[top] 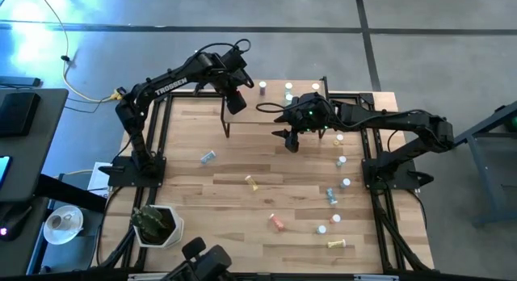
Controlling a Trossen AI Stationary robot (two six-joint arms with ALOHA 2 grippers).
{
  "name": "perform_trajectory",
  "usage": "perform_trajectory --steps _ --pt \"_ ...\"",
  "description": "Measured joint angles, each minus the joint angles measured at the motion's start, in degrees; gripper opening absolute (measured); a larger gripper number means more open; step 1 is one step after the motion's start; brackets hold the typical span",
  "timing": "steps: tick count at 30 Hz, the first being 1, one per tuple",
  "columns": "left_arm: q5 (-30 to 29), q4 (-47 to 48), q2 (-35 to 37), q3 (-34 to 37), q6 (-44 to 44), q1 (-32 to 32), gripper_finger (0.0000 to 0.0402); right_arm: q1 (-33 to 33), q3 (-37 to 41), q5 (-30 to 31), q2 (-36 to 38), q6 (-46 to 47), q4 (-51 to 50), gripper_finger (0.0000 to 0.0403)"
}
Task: Pick and place medicine bottles onto shelf by color
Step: Put the pink pill bottle on the shelf aligned with the other pink pill bottle, then put the yellow pill bottle on the shelf aligned with the other yellow pill bottle
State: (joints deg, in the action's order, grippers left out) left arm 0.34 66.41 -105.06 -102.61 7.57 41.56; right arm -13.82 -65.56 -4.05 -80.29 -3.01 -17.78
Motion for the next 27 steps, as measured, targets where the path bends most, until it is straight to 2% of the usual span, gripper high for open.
perform_trajectory --steps 10,27 --pt "-2.0 0.2 -0.3 0.2 0.1 0.0 0.0156 0.0 0.0 0.0 0.0 0.0 0.0 0.0209" --pt "-2.5 0.3 -0.2 0.1 0.1 0.0 0.0158 0.0 0.0 0.0 0.0 0.0 -0.1 0.0209"
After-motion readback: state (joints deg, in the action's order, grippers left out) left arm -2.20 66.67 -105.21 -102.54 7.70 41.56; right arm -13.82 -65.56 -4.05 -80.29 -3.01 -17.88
